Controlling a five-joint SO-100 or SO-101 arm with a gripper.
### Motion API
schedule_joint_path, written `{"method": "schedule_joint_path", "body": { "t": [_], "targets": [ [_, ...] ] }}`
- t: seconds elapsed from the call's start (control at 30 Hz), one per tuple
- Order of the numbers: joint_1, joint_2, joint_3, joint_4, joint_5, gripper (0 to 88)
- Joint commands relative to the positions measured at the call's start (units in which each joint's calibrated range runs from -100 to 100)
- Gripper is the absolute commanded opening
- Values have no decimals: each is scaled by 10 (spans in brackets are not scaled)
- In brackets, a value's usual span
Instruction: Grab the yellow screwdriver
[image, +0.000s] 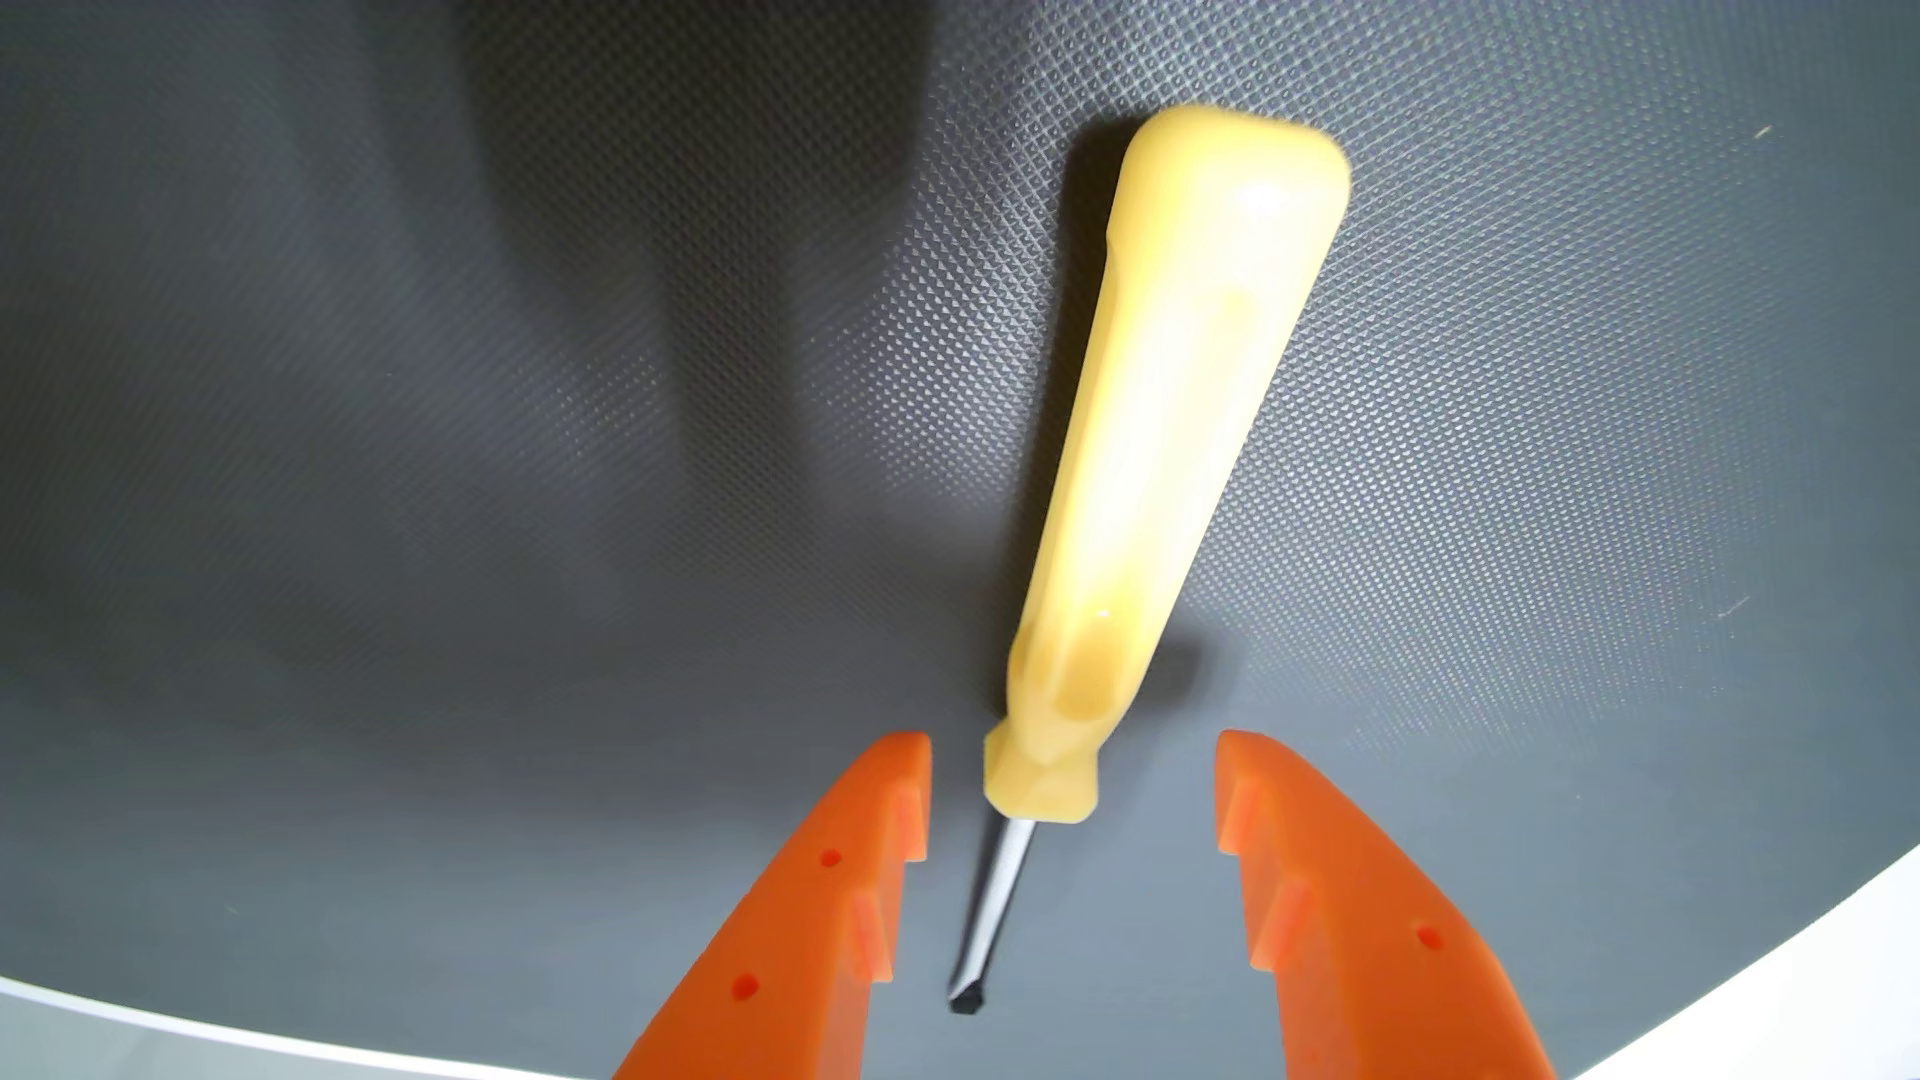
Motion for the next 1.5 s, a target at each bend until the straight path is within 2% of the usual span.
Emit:
{"method": "schedule_joint_path", "body": {
  "t": [0.0, 0.97, 1.47],
  "targets": [
    [1, -3, -11, -1, 3, 161],
    [-16, -1, 71, -78, 3, 161],
    [-17, -1, 71, -78, 3, 159]
  ]
}}
